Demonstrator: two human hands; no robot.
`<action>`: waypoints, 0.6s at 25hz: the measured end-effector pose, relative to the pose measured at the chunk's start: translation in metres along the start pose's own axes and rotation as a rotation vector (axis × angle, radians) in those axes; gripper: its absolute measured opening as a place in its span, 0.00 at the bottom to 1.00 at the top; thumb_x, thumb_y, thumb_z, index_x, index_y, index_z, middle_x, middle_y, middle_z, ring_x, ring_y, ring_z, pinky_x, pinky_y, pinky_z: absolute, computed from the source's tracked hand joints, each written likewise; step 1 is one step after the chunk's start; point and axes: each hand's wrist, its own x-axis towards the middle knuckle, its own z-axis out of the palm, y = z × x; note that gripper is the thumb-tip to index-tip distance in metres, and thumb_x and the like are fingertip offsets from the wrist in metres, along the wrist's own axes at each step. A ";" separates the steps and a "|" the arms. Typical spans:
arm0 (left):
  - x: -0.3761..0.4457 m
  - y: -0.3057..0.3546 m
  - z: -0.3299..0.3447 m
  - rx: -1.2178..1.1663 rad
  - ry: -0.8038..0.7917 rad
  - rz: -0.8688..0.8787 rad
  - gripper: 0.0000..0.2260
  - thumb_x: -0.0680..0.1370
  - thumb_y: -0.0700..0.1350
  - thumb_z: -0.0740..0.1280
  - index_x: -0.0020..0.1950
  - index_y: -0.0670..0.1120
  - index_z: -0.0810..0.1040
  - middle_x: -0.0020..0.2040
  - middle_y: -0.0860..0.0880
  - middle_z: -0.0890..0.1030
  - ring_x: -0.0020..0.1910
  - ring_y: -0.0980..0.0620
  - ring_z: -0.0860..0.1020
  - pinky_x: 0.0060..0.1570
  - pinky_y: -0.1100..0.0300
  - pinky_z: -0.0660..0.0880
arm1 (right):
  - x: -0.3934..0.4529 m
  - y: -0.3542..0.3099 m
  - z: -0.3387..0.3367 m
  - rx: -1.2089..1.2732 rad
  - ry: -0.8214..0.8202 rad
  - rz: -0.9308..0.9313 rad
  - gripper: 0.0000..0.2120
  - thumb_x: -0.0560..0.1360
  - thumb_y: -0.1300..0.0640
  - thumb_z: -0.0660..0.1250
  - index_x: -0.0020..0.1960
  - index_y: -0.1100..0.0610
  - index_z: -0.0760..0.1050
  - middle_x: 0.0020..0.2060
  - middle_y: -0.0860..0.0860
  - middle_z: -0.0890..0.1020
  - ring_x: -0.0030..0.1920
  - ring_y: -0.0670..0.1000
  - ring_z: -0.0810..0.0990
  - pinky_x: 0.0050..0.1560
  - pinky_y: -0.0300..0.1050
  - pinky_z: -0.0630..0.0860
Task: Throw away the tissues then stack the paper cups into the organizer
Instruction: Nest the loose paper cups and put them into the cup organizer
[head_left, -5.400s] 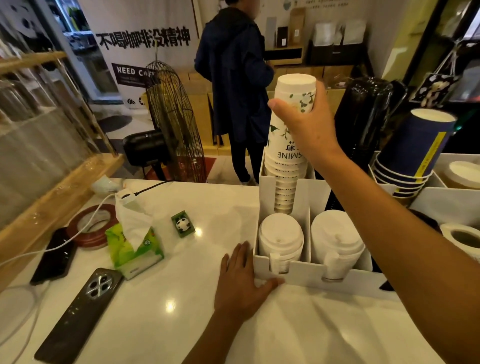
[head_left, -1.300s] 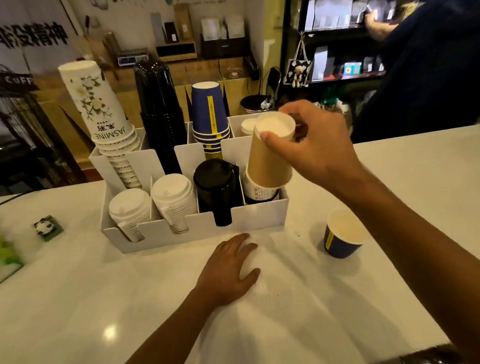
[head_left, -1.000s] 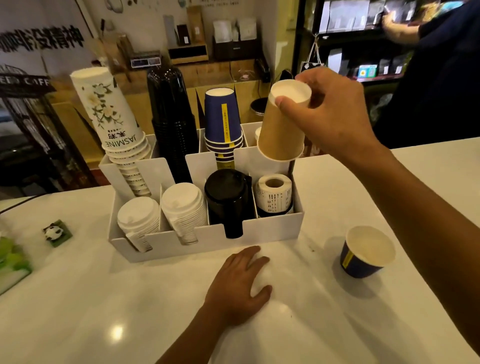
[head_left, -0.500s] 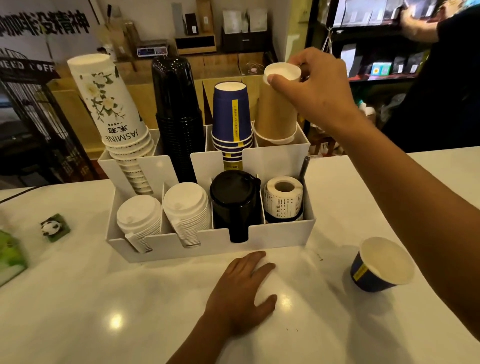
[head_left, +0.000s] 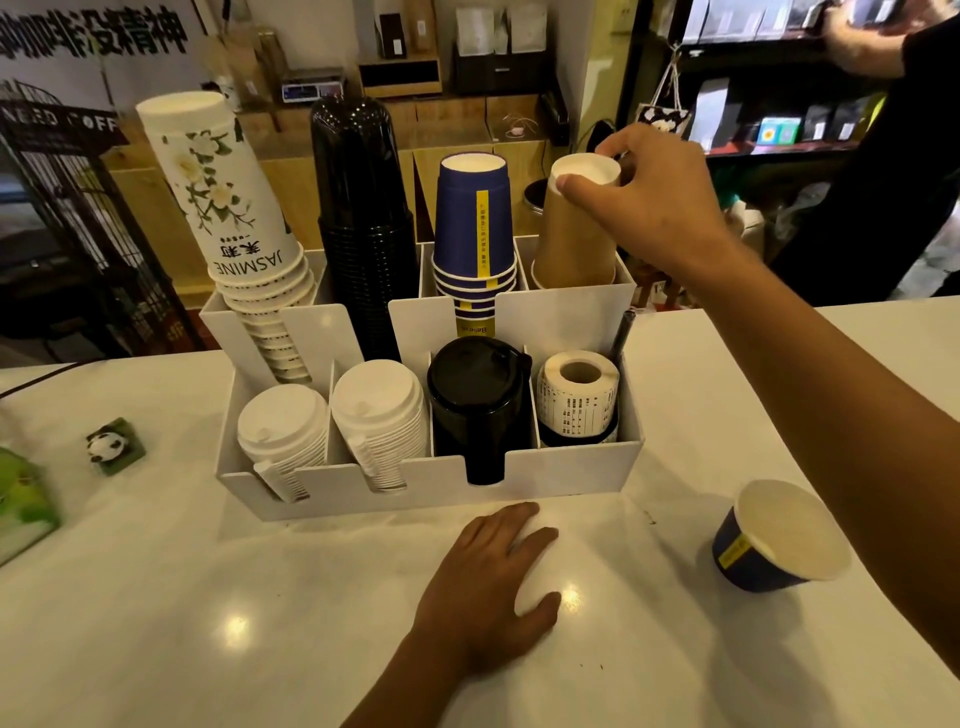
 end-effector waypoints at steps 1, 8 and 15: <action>0.000 0.000 0.000 0.000 -0.006 -0.003 0.29 0.77 0.66 0.57 0.76 0.59 0.61 0.80 0.56 0.59 0.77 0.55 0.56 0.73 0.62 0.45 | -0.002 0.002 0.001 -0.008 -0.008 0.003 0.29 0.71 0.36 0.70 0.64 0.54 0.75 0.60 0.52 0.81 0.55 0.49 0.78 0.45 0.37 0.77; 0.001 -0.003 0.003 -0.012 -0.052 -0.022 0.31 0.76 0.68 0.55 0.77 0.61 0.58 0.81 0.57 0.55 0.78 0.55 0.53 0.74 0.59 0.46 | -0.021 0.014 0.014 0.005 -0.075 -0.004 0.28 0.72 0.39 0.72 0.65 0.53 0.74 0.60 0.52 0.81 0.55 0.48 0.77 0.41 0.32 0.72; 0.002 -0.002 0.002 -0.012 -0.057 -0.022 0.30 0.76 0.68 0.55 0.77 0.61 0.58 0.81 0.57 0.55 0.78 0.56 0.52 0.76 0.57 0.48 | -0.027 0.034 0.024 -0.026 -0.109 0.037 0.28 0.72 0.39 0.72 0.65 0.54 0.75 0.61 0.53 0.81 0.58 0.52 0.79 0.44 0.40 0.78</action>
